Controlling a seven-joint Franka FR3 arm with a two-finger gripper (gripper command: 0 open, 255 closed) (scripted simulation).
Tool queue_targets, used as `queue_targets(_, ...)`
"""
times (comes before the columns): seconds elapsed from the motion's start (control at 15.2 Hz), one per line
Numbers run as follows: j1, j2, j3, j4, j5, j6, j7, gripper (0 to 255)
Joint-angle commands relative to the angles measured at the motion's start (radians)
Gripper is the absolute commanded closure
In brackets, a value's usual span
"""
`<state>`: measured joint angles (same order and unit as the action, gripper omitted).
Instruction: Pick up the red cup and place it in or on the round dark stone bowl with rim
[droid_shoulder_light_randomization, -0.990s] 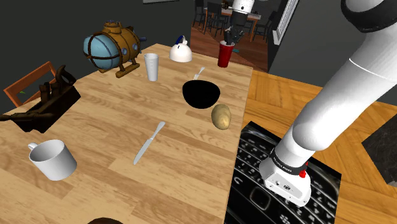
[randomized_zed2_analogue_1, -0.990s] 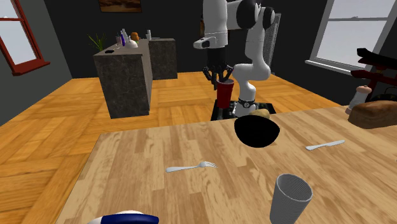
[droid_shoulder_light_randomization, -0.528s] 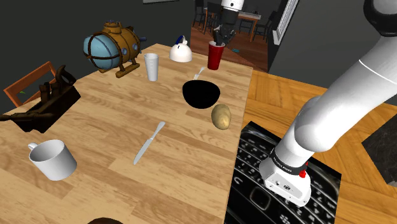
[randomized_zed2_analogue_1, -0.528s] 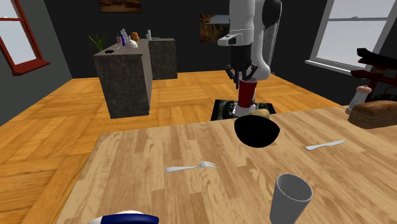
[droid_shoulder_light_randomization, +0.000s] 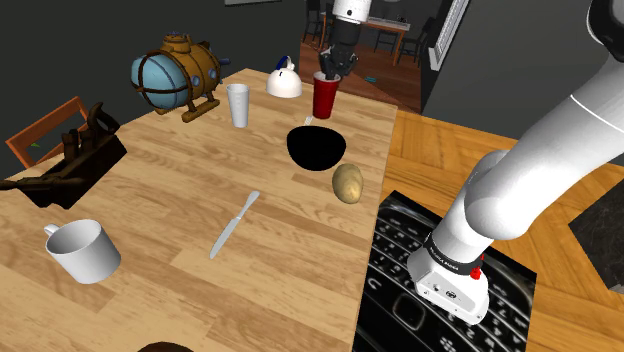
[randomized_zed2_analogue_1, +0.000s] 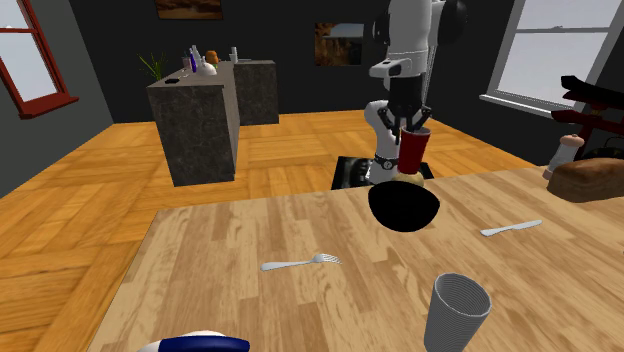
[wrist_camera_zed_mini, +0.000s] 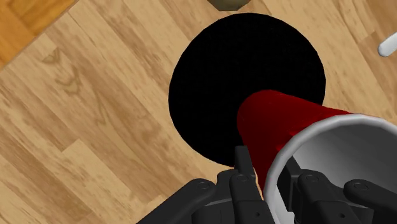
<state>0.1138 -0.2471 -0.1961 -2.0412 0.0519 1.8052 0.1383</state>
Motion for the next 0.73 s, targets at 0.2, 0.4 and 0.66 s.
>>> queue_targets(0.2, -0.001, 0.005, -0.002, -0.062, 0.002, 0.068, -0.007, 255)
queue_targets(0.4, -0.001, 0.011, -0.003, -0.097, 0.003, 0.108, -0.011, 255)
queue_targets(0.66, -0.001, 0.021, -0.005, -0.142, 0.006, 0.162, -0.017, 255)
